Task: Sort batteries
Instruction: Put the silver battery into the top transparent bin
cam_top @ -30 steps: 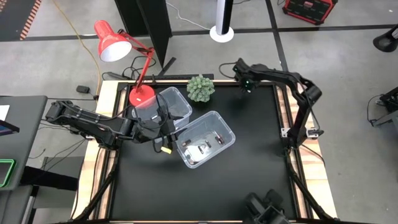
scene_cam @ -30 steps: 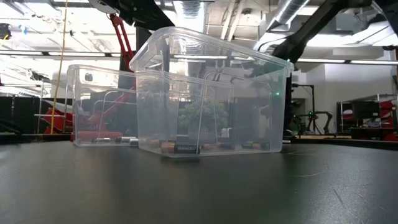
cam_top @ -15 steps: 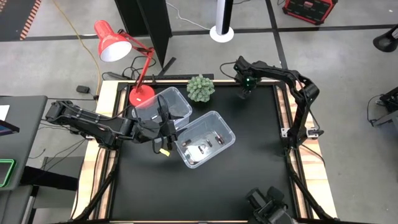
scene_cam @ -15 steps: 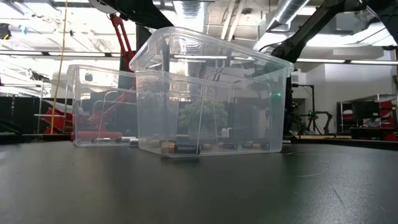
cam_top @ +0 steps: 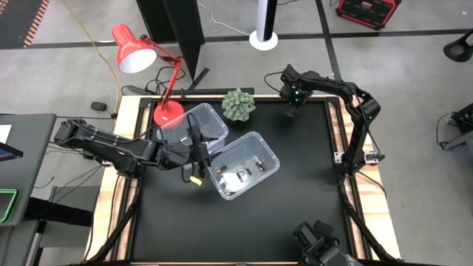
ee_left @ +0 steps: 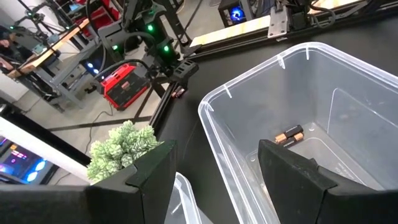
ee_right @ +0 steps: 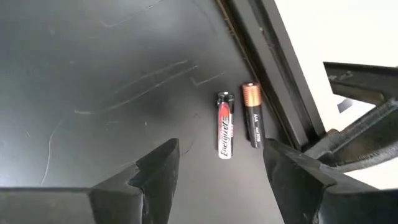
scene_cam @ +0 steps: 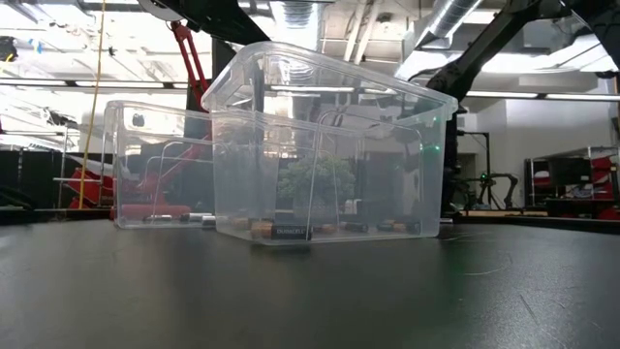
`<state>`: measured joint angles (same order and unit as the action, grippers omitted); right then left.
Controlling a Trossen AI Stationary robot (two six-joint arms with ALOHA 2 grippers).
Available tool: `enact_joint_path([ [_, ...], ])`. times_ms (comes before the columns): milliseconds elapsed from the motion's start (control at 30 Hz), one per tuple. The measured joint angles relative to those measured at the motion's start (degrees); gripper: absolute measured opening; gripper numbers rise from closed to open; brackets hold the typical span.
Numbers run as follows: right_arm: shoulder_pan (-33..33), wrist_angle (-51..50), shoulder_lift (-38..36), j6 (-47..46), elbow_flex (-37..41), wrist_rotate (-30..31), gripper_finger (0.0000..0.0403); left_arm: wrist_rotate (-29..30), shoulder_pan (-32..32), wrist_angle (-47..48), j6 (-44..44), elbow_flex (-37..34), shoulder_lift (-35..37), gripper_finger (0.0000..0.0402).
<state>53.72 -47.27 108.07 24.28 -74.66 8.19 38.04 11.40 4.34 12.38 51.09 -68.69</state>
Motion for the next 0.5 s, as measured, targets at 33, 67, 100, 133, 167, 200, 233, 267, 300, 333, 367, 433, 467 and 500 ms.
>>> enact_joint_path([
  [33,-0.05,0.17,0.0,1.04,0.24,0.0,0.0249,0.01,0.0,0.0,-0.02,0.0,0.0,0.0219],
  [67,-0.09,0.55,0.0,2.03,0.57,0.0,0.0249,0.02,0.02,-0.02,-0.04,0.0,0.0,0.0219],
  [100,-0.1,1.15,0.0,2.71,0.98,0.0,0.0249,0.02,0.02,-0.02,-0.08,0.0,0.0,0.0219],
  [133,-0.01,1.59,0.04,3.04,1.17,0.0,0.0249,0.02,0.02,-0.01,-0.21,0.0,0.0,0.0219],
  [167,0.01,2.07,0.07,3.17,1.21,0.02,0.0249,0.02,0.02,-0.02,-0.35,0.0,0.0,0.0219],
  [200,0.01,2.55,0.07,3.21,1.21,0.06,0.0249,0.02,0.02,-0.01,-0.47,0.0,0.0,0.0219],
  [233,0.04,2.96,0.07,3.37,1.21,0.09,0.0249,0.02,0.02,-0.02,-0.48,0.0,0.0,0.0219],
  [267,0.06,3.11,0.07,3.8,1.21,0.11,0.0249,0.02,0.02,-0.02,-0.48,0.0,0.0,0.0219],
  [300,0.06,2.83,0.07,4.35,1.21,0.11,0.0249,0.02,0.02,-0.02,-0.48,0.0,0.0,0.0219],
  [333,0.06,2.22,0.07,4.89,1.21,0.08,0.0249,0.02,0.02,-0.02,-0.5,0.0,0.0,0.0219],
  [367,0.06,1.86,0.35,5.6,1.2,0.08,0.0249,0.02,0.02,-0.02,-0.5,0.0,0.0,0.0219],
  [433,0.16,1.34,1.58,6.16,1.17,0.23,0.0249,0.02,0.02,-0.02,-0.55,0.0,0.0,0.0219],
  [467,0.45,1.11,2.43,6.18,1.19,0.66,0.0249,0.02,0.02,-0.01,-0.58,0.0,0.0,0.0219],
  [500,0.63,1.12,3.27,6.18,1.16,0.88,0.0249,0.02,0.02,-0.02,-0.62,0.0,0.0,0.0219],
])
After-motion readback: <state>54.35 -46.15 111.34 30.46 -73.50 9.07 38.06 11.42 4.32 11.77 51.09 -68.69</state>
